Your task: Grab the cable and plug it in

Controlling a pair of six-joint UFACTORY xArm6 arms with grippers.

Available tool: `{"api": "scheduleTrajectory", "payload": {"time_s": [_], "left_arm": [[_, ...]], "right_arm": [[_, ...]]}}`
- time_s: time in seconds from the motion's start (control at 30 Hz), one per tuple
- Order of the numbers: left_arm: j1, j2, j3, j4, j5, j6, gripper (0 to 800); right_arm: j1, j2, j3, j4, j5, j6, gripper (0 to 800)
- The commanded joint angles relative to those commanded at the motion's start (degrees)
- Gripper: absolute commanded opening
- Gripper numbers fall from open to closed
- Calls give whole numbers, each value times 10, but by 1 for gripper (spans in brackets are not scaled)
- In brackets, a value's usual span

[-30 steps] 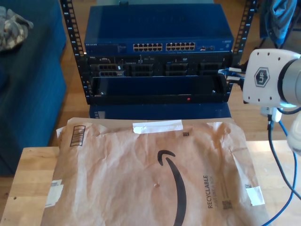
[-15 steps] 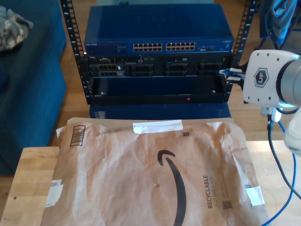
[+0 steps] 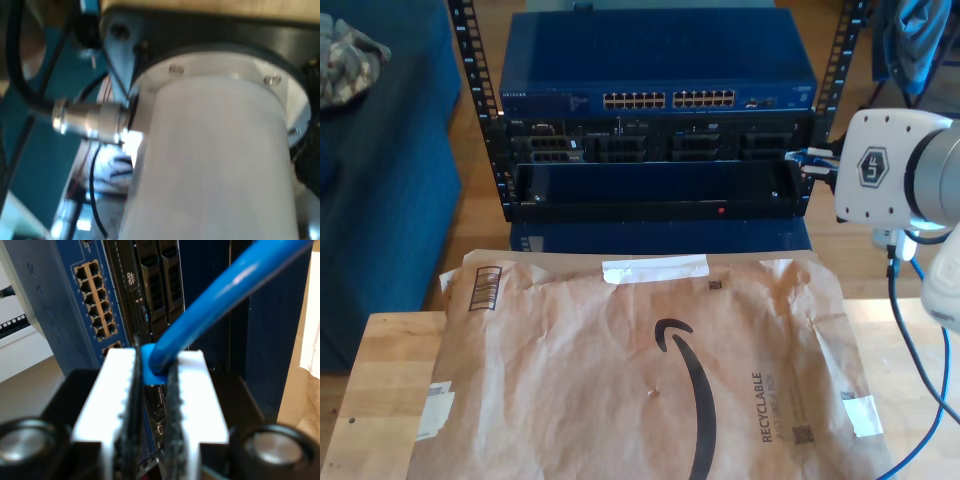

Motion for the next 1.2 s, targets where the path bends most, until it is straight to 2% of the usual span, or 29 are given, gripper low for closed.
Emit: {"api": "scheduleTrajectory", "payload": {"time_s": [0.13, 0.4, 0.6, 0.8, 1.0, 1.2], "left_arm": [[24, 1, 35, 1, -71, 7, 800], [25, 2, 69, -1, -129, 6, 800], [25, 3, 69, -4, -129, 5, 800], [25, 4, 69, -4, -128, 5, 800], [25, 4, 69, -4, -128, 4, 800], [25, 4, 69, -4, -128, 4, 800]], "right_arm": [[-1, 4, 0, 1, 0, 0, 43], [-1, 4, 14, 2, -1, 0, 33], [1, 7, 13, 5, -1, -1, 19], [10, 47, -18, 6, -16, 0, 18], [55, 74, -10, 5, -72, -2, 13], [68, 93, -12, 9, -79, 0, 3]]}}
